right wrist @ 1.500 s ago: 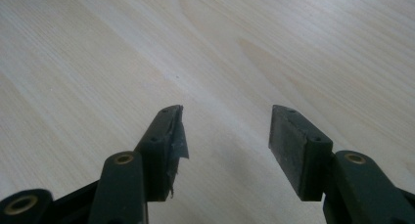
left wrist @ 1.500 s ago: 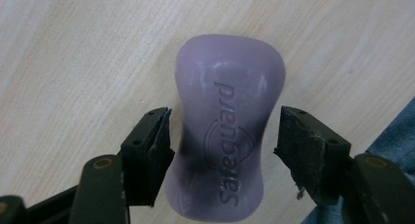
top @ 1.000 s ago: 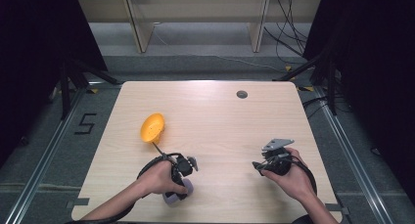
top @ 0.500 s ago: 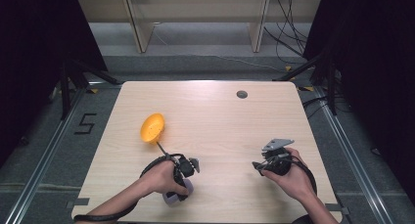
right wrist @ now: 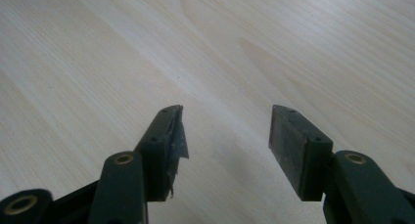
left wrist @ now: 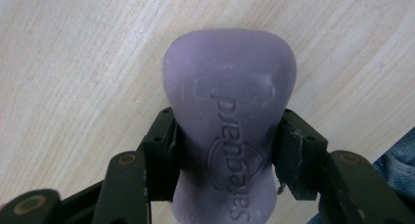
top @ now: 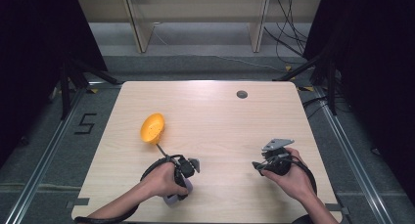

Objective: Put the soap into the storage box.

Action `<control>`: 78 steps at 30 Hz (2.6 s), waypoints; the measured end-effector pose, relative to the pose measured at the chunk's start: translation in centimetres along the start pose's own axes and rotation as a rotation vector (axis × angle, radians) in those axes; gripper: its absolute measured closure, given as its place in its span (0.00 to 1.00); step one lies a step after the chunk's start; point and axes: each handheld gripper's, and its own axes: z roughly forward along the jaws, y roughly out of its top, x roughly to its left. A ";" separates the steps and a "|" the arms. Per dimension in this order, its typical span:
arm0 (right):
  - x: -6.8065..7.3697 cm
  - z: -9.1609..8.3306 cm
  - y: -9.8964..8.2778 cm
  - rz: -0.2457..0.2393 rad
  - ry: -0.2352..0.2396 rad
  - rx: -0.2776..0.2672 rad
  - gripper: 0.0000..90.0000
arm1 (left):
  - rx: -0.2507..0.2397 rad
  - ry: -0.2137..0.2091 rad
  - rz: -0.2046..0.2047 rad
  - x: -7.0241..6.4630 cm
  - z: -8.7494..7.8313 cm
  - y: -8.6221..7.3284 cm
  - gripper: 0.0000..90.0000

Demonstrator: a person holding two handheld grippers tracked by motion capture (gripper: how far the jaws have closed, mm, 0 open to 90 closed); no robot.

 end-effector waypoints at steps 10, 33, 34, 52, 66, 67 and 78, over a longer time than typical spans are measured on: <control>0.0 0.0 0.0 0.002 -0.001 -0.004 0.52 | -0.026 0.000 0.003 0.1 -0.4 -0.5 0.54; 0.0 0.0 0.0 -0.003 -0.007 -0.007 0.52 | -0.157 0.011 -0.060 0.6 -2.0 -2.4 0.54; 0.0 0.0 0.0 -0.003 -0.007 -0.007 0.52 | -0.157 0.011 -0.060 0.6 -2.0 -2.4 0.54; -0.1 0.1 0.1 -0.013 -0.006 -0.006 0.52 | -0.266 -0.003 -0.142 1.6 -2.9 -3.8 0.54; -0.2 0.1 0.1 -0.032 -0.008 -0.014 0.52 | -0.369 0.011 -0.230 2.6 -3.6 -4.7 0.54; -0.2 0.1 0.1 -0.032 -0.014 -0.019 0.52 | -0.380 0.007 -0.237 2.6 -3.6 -4.7 0.54; -0.1 -0.1 0.2 -0.008 -0.007 -0.015 0.52 | -0.417 0.025 -0.266 3.4 -4.3 -4.9 0.54</control>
